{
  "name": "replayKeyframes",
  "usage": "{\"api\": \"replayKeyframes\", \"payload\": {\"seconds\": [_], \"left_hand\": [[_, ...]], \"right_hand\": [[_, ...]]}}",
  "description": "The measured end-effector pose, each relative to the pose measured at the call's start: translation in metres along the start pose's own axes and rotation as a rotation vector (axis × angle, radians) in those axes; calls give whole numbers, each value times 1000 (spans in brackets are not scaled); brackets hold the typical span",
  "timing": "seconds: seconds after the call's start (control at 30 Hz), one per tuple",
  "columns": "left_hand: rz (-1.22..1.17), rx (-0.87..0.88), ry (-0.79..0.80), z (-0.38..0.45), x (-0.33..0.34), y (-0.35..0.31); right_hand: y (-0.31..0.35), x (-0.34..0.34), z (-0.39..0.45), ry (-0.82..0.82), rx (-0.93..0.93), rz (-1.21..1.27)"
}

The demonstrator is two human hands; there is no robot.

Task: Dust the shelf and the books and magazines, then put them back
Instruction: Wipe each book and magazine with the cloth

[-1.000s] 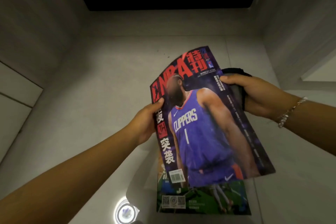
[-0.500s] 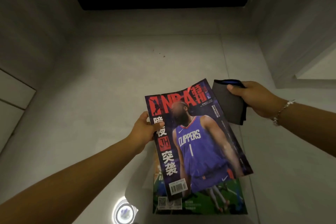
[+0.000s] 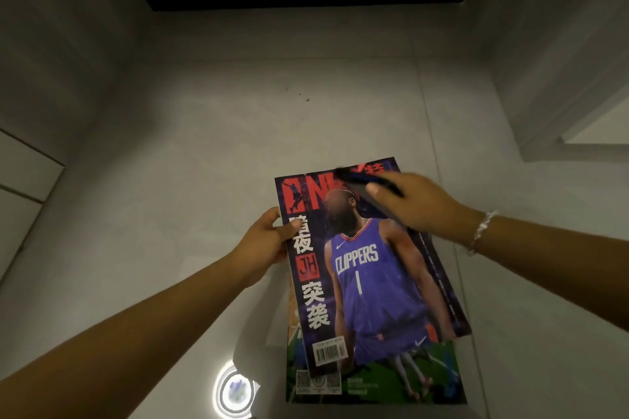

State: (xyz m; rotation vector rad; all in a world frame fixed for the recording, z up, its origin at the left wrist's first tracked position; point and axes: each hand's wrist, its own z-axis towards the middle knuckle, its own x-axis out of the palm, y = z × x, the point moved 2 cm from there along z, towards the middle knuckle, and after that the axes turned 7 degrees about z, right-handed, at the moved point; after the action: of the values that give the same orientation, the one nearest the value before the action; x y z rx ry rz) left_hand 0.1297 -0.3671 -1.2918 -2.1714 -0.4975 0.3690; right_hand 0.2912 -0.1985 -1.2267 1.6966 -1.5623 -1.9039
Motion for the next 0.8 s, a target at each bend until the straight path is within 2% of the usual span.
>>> {"api": "replayKeyframes", "payload": {"seconds": [0.1,0.23,0.3,0.4,0.5,0.57,0.7,0.8], "left_hand": [[-8,-3,40,-1,-2,0],[21,4,66,0,-4,-1],[49,9,45,1,-4,-1],[72,14,16,3,-3,0],[71,19,8,3,-2,0],[63,23,8,3,-1,0],[16,16,10,2,0,2],[3,10,18,2,-1,1]], "right_hand": [[-13,35,-12,176,30,97],[-36,53,-11,266,-190,-130],[-54,47,4,195,-216,-244],[-69,31,32,37,-63,-320],[-63,38,44,-13,47,-439],[-50,55,38,-6,-37,-462],[-28,85,16,197,-284,-416],[-33,78,19,237,-312,-428]]}}
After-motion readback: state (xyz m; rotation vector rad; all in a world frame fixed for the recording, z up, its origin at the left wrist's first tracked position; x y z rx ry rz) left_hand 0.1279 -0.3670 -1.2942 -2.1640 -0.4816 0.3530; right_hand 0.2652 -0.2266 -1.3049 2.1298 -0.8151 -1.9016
